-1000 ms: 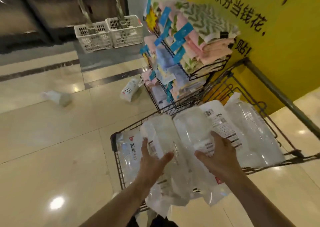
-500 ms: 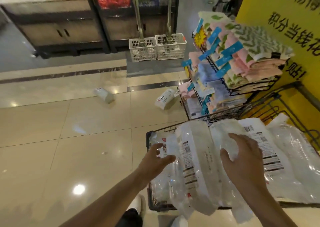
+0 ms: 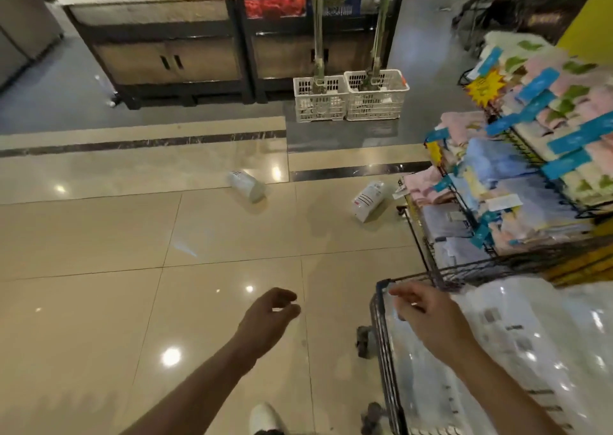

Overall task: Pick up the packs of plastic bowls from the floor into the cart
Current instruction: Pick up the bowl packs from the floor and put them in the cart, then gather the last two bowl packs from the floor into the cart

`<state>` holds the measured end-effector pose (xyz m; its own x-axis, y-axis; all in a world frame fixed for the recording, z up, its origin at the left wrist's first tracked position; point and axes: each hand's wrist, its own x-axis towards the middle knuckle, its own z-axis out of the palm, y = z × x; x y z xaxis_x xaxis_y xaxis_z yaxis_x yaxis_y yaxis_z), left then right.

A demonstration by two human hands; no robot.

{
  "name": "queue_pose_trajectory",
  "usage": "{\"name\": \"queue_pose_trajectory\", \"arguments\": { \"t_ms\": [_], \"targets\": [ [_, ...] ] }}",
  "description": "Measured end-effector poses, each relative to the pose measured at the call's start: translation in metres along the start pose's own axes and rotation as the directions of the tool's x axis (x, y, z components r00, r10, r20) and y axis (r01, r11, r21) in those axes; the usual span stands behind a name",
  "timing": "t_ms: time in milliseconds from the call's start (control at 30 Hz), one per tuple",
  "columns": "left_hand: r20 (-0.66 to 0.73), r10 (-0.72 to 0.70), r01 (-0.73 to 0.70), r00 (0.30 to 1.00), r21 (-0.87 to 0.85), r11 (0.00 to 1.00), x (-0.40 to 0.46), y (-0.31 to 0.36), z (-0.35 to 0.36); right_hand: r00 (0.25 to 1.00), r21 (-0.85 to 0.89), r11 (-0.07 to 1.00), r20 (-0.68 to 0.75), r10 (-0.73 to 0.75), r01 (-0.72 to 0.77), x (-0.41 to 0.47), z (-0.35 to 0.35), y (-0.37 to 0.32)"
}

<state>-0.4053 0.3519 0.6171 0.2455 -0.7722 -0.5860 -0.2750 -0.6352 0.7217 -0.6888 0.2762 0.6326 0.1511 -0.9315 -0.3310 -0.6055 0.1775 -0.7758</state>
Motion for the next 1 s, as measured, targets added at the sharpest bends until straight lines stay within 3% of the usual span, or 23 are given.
{"name": "queue_pose_trajectory", "arguments": {
  "t_ms": [200,467,767,1000],
  "targets": [
    [-0.12,-0.054,0.044,0.991,-0.082,0.996,0.056,-0.014,-0.109,0.997,0.048,0.997,0.051,0.053,-0.055,0.064,0.079,-0.059],
    [-0.101,-0.126,0.105,0.987,-0.191,0.976,0.181,0.018,-0.155,0.984,0.064,0.99,0.135,0.112,-0.122,0.204,0.124,-0.1],
    [-0.197,-0.211,0.157,0.957,-0.258,0.953,0.384,0.132,-0.222,0.965,0.092,0.992,0.254,0.063,-0.089,0.467,0.14,-0.197],
    [-0.196,-0.276,0.223,0.941,-0.254,0.941,0.521,0.203,-0.263,0.933,0.022,0.992,0.343,0.11,-0.125,0.612,0.14,-0.258]
  ]
}}
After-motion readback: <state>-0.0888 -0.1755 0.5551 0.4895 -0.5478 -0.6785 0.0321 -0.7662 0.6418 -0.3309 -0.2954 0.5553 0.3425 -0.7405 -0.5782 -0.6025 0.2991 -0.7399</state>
